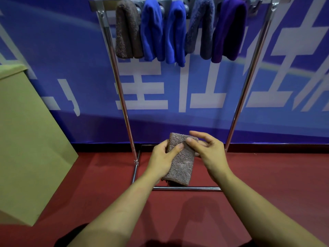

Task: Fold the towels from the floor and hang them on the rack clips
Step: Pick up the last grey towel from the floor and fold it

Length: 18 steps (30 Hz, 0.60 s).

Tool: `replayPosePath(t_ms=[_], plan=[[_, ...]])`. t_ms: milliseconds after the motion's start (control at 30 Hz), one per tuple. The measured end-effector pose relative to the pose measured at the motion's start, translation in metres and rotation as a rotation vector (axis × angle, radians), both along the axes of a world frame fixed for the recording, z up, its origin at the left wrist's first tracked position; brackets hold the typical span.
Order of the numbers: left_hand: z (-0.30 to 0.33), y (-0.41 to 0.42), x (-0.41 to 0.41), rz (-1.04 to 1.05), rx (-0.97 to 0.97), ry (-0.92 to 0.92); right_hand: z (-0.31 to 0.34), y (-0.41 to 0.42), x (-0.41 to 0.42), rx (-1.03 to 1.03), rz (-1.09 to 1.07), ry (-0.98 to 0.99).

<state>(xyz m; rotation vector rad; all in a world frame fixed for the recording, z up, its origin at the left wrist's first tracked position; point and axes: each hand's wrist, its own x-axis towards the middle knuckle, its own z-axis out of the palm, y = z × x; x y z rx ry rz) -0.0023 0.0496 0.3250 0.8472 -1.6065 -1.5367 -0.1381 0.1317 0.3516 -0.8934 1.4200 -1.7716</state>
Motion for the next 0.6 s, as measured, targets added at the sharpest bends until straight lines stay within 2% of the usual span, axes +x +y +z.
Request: replayPosePath(t_ms=[167,267,367,467,600], plan=[[0.001,0.005,-0.005,0.022,-0.057,-0.031,0.001,0.0,0.0,-0.004,-0.208,-0.014],[0.003,0.003,-0.002,0.076,-0.002,0.032,0.001,0.001,-0.008,0.024,-0.232,-0.078],[0.006,-0.001,0.002,0.099,0.027,0.06,-0.003,0.001,-0.013,0.147,0.041,-0.18],[0.006,0.0,0.002,0.112,0.036,0.057,-0.009,0.001,-0.006,0.225,0.305,-0.183],[0.003,-0.003,0.003,0.126,0.04,0.045,-0.012,0.0,-0.002,0.22,0.312,-0.127]])
